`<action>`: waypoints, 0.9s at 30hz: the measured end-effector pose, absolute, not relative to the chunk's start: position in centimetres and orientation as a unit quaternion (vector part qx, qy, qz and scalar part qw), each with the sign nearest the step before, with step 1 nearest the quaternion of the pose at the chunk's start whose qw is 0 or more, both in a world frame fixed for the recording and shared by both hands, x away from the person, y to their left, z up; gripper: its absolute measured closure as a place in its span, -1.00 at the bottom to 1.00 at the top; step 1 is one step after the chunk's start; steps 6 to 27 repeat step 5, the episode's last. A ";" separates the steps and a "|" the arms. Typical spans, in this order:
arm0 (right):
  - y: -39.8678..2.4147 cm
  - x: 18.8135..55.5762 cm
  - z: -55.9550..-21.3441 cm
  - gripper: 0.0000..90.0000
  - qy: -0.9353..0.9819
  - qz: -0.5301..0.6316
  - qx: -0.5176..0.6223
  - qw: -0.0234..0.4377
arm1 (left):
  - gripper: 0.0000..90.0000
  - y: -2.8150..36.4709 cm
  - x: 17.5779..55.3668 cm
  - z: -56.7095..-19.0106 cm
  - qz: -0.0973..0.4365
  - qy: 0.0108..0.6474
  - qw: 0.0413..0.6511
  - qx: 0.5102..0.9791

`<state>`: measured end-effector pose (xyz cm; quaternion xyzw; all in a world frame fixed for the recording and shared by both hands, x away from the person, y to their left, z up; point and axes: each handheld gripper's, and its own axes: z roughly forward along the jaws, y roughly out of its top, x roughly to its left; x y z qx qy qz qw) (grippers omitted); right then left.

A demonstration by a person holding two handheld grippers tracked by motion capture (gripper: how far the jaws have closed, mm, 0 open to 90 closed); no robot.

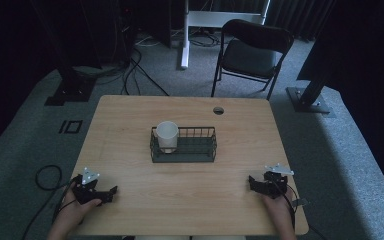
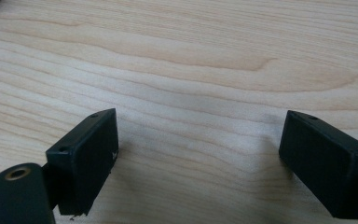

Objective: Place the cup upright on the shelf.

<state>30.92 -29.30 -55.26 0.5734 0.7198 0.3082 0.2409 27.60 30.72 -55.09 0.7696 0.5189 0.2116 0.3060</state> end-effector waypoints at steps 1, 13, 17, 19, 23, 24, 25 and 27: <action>-29.3 30.9 -55.3 -0.75 0.719 0.309 0.574 0.241 | -0.95 30.7 27.6 -55.1 0.212 0.519 0.306 0.770; -29.3 30.9 -55.3 -0.74 0.719 0.309 0.574 0.242 | -0.95 30.7 27.6 -55.1 0.212 0.519 0.306 0.770; -29.3 30.9 -55.3 -0.74 0.719 0.309 0.574 0.242 | -0.95 30.7 27.6 -55.1 0.212 0.519 0.306 0.770; -29.3 30.9 -55.3 -0.74 0.719 0.309 0.574 0.242 | -0.95 30.7 27.6 -55.1 0.212 0.519 0.306 0.770; -29.3 30.9 -55.3 -0.74 0.719 0.309 0.574 0.242 | -0.95 30.7 27.6 -55.1 0.212 0.519 0.306 0.770; -29.3 30.9 -55.3 -0.74 0.719 0.309 0.574 0.242 | -0.95 30.7 27.6 -55.1 0.212 0.519 0.306 0.770; -29.3 30.9 -55.3 -0.74 0.719 0.309 0.574 0.242 | -0.95 30.7 27.6 -55.1 0.212 0.519 0.306 0.770; -29.3 30.9 -55.3 -0.74 0.719 0.309 0.574 0.242 | -0.95 30.7 27.6 -55.1 0.212 0.519 0.306 0.770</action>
